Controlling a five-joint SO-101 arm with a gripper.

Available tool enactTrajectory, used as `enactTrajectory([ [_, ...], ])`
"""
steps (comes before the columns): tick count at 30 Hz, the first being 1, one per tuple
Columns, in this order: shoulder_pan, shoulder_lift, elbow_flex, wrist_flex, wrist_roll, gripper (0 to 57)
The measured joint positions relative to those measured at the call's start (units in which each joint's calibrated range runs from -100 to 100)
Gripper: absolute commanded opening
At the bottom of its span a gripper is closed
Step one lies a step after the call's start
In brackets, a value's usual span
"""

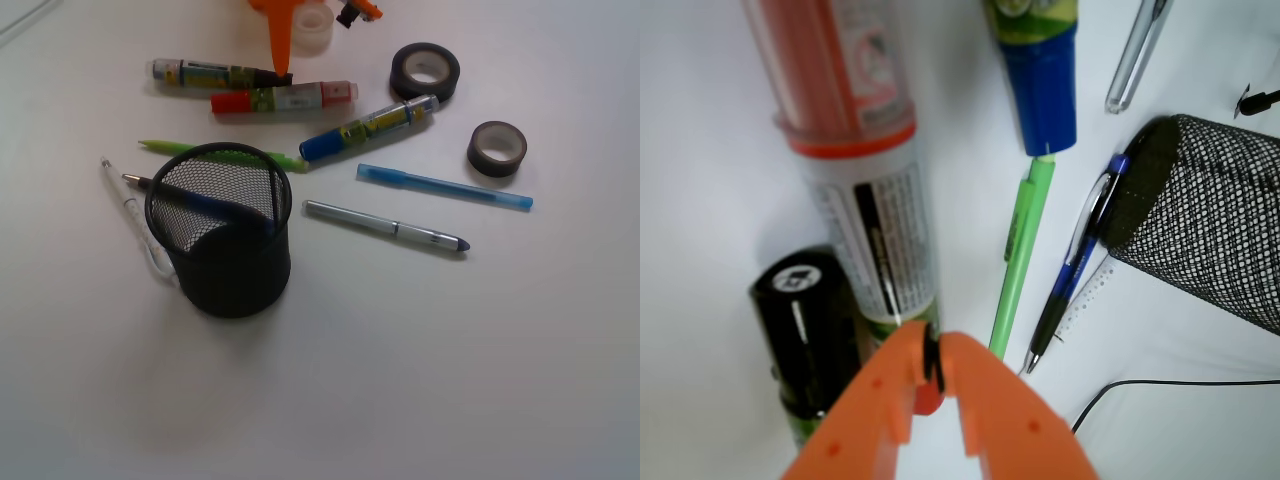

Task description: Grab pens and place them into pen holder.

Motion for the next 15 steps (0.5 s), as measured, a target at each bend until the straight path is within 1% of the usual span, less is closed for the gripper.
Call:
enactTrajectory([
  [4,1.2,0.0,0.0,0.0,0.0,0.5],
  [15,1.1,0.0,0.0,0.0,0.0,0.8],
])
